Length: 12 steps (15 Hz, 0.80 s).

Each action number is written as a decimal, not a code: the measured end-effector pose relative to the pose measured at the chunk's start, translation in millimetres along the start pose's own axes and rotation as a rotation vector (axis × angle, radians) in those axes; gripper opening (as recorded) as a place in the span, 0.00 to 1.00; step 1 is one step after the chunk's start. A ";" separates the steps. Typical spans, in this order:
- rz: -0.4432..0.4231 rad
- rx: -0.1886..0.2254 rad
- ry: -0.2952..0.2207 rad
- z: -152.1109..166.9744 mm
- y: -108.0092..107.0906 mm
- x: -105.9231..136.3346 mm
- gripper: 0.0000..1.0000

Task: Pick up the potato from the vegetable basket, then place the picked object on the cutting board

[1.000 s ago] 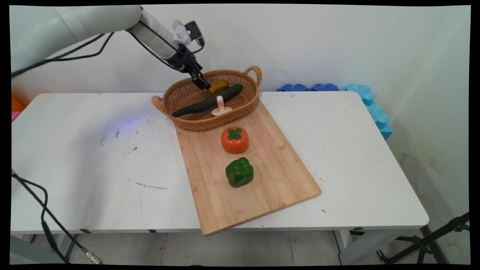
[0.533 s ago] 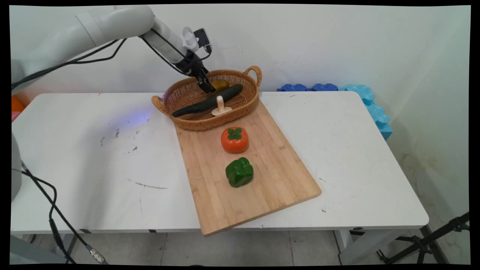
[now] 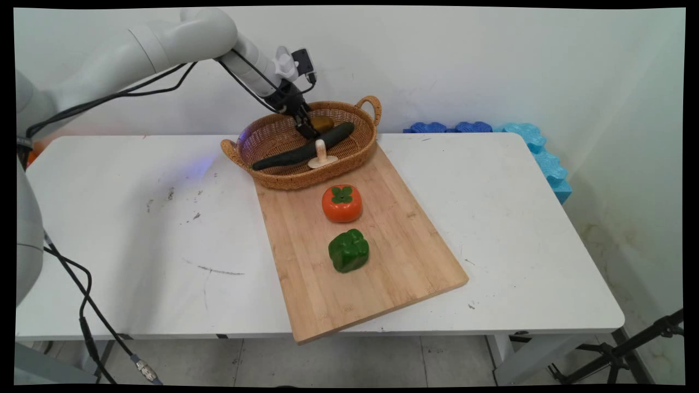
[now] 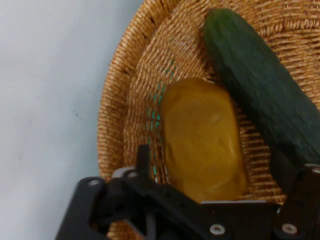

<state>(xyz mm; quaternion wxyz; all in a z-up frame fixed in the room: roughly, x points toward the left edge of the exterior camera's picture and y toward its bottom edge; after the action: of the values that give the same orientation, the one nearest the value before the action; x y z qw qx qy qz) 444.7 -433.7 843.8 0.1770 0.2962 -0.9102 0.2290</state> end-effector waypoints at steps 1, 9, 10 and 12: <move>0.002 -0.001 0.000 1.4 -0.2 0.3 0.00; 0.019 -0.005 0.004 7.4 -1.8 2.3 0.00; 0.020 -0.003 0.007 5.7 -2.0 3.0 0.00; 0.020 0.004 0.013 0.2 -2.0 4.8 0.00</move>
<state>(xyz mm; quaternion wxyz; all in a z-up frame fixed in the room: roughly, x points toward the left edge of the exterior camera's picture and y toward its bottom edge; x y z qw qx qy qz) 442.3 -437.4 846.4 0.1800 0.2861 -0.9116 0.2342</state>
